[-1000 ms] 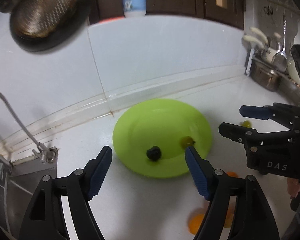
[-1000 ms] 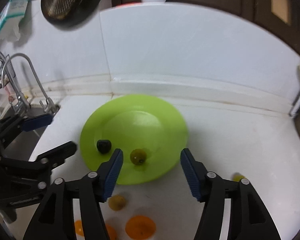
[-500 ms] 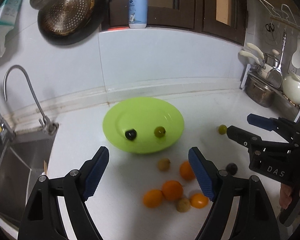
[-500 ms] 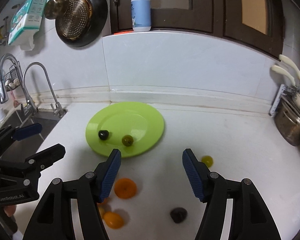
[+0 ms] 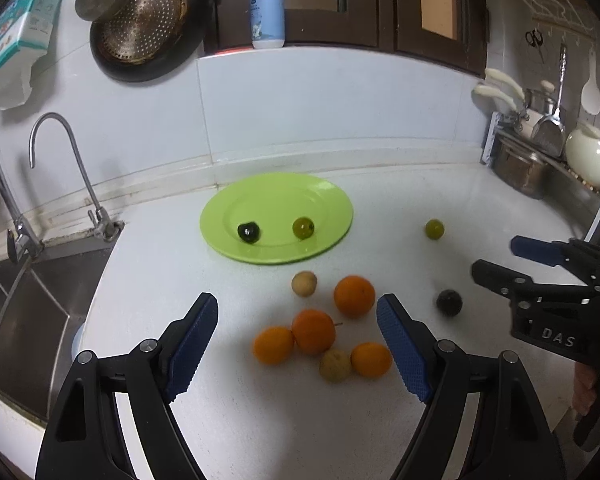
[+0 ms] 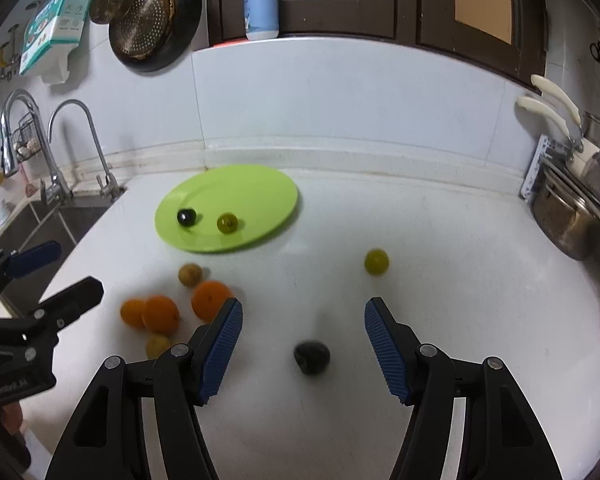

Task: Organize fruits
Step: 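Move both open grippers back toward the remaining fruit, then grasp a brown kiwi with the left gripper while the right gripper grasps a dark plum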

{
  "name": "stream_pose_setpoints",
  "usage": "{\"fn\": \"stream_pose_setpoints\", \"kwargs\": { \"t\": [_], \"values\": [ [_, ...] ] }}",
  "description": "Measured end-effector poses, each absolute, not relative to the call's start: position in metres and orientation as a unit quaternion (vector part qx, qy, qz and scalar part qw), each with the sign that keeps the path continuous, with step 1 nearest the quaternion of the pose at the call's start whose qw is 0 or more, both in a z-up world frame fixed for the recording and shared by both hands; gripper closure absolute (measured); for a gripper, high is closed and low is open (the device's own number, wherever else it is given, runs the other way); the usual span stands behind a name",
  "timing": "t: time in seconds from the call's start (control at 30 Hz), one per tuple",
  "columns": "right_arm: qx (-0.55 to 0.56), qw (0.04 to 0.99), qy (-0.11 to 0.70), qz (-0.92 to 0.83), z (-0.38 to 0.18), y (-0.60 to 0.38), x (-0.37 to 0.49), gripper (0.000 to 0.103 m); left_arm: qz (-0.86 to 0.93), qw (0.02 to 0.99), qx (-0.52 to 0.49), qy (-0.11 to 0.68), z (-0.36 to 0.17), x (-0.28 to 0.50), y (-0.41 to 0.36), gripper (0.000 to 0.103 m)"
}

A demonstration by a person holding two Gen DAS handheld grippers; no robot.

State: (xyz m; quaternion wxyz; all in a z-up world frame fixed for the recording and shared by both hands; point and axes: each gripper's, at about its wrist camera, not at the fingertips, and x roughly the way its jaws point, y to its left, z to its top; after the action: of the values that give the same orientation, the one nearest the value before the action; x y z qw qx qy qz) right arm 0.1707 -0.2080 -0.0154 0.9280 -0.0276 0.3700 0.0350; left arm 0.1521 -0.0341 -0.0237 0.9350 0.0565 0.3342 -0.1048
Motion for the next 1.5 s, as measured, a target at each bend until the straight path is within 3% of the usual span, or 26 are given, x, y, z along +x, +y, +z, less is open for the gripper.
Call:
{"fn": "stream_pose_setpoints", "kwargs": {
  "t": [0.27, 0.53, 0.8, 0.93, 1.5],
  "values": [
    [-0.018, 0.920, 0.389, 0.034, -0.037, -0.220, 0.161, 0.039, -0.099, 0.928, 0.063, 0.352, -0.047, 0.144, -0.041, 0.023],
    [-0.015, 0.913, 0.405, 0.038, -0.057, -0.222, 0.163, 0.039, -0.107, 0.918, 0.065, 0.377, -0.068, 0.147, -0.045, 0.040],
    [-0.008, 0.904, 0.425, 0.054, -0.075, -0.221, 0.173, 0.039, -0.131, 0.900, 0.057, 0.412, -0.088, 0.155, -0.047, 0.062],
    [-0.006, 0.900, 0.431, 0.057, -0.080, -0.219, 0.179, 0.040, -0.140, 0.895, 0.051, 0.421, -0.094, 0.159, -0.047, 0.068],
    [-0.005, 0.892, 0.445, 0.073, -0.093, -0.218, 0.198, 0.068, -0.169, 0.881, 0.036, 0.440, -0.103, 0.171, -0.051, 0.076]
  ]
}}
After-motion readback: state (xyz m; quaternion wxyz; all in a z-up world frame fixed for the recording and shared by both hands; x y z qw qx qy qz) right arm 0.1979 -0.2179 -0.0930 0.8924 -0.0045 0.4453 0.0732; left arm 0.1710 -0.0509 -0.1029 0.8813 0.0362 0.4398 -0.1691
